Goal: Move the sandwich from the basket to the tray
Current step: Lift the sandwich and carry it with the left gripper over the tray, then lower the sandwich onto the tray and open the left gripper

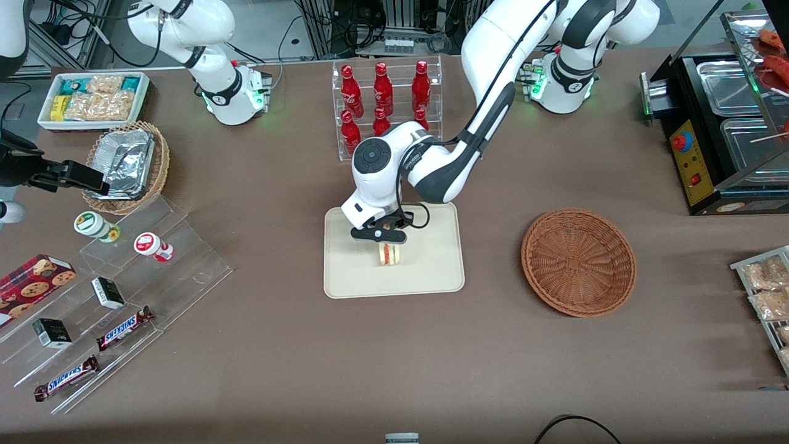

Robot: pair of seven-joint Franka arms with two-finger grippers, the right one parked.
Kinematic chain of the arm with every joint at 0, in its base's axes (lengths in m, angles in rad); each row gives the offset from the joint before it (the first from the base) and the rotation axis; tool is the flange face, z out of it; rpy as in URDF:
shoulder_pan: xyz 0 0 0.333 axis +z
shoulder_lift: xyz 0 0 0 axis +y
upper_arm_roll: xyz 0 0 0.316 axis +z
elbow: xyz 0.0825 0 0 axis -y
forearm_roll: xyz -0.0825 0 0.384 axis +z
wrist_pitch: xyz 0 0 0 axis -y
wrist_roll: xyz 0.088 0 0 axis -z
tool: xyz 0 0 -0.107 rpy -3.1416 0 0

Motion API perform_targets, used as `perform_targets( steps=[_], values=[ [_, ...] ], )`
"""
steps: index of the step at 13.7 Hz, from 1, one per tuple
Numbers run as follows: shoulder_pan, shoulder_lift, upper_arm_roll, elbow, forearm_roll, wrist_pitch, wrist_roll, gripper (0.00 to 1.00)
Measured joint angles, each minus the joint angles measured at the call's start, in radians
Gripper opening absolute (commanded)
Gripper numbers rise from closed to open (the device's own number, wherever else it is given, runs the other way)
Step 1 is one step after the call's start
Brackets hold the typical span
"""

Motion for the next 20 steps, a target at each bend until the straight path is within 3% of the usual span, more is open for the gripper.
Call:
perform_targets(
  steps=[3,4,6,7,15,20],
  values=[
    [-0.002,0.029,0.000,0.001,0.019,0.000,0.001,0.00],
    [-0.002,0.035,0.000,0.001,0.019,0.002,0.001,0.11],
    [-0.002,0.043,0.001,0.003,0.018,0.025,0.001,0.83],
    [-0.001,0.044,0.002,0.004,0.018,0.033,0.000,0.96],
    [0.002,0.037,0.007,0.037,0.018,0.042,-0.040,0.99],
    [0.020,-0.098,0.019,0.063,0.018,0.007,-0.166,0.99]
  ],
)
